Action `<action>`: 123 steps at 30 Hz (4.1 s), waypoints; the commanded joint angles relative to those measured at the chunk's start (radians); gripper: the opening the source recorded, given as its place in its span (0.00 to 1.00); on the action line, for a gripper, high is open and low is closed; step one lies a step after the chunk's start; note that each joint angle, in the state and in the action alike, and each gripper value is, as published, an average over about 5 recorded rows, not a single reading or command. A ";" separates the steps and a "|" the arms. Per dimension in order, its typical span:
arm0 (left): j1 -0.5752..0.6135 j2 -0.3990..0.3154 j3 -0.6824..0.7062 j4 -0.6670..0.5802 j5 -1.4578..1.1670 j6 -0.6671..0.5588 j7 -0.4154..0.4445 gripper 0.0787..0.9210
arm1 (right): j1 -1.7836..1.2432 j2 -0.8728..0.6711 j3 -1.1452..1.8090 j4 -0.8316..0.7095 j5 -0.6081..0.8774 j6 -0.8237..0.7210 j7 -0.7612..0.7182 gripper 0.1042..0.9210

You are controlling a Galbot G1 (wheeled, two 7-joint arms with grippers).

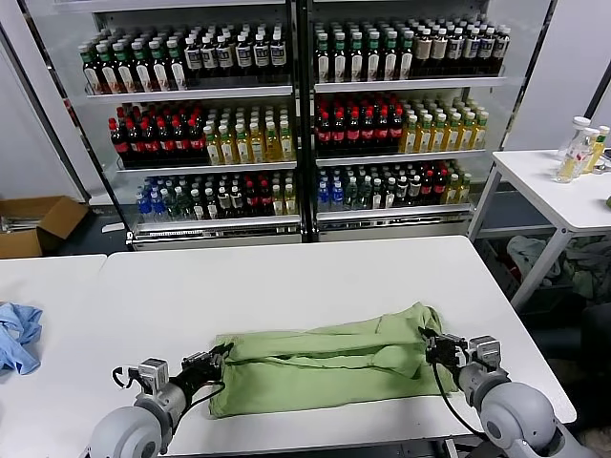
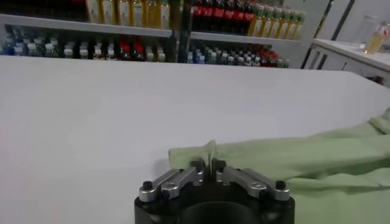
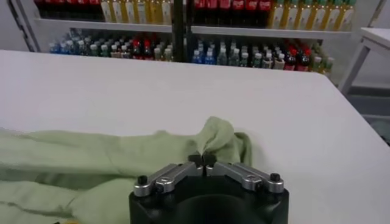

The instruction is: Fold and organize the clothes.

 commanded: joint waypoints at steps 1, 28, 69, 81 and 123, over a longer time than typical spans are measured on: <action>0.084 -0.079 -0.011 -0.111 0.148 -0.067 -0.086 0.21 | -0.068 0.003 0.021 0.072 -0.079 0.011 -0.006 0.23; 0.146 -0.371 0.060 -0.024 0.473 -0.055 -0.267 0.73 | -0.117 0.002 0.008 0.106 -0.178 0.003 -0.022 0.88; 0.183 -0.004 -0.576 -0.228 -0.452 -0.028 -0.157 0.02 | -0.005 -0.039 -0.031 0.083 -0.134 0.021 -0.021 0.88; 0.056 -0.229 -0.157 -0.308 -0.575 -0.066 -0.160 0.02 | 0.028 -0.051 -0.058 0.066 -0.129 0.022 -0.021 0.88; 0.037 -0.182 -0.197 -0.013 0.055 -0.056 -0.084 0.80 | 0.111 -0.060 -0.108 0.007 -0.098 0.036 -0.028 0.88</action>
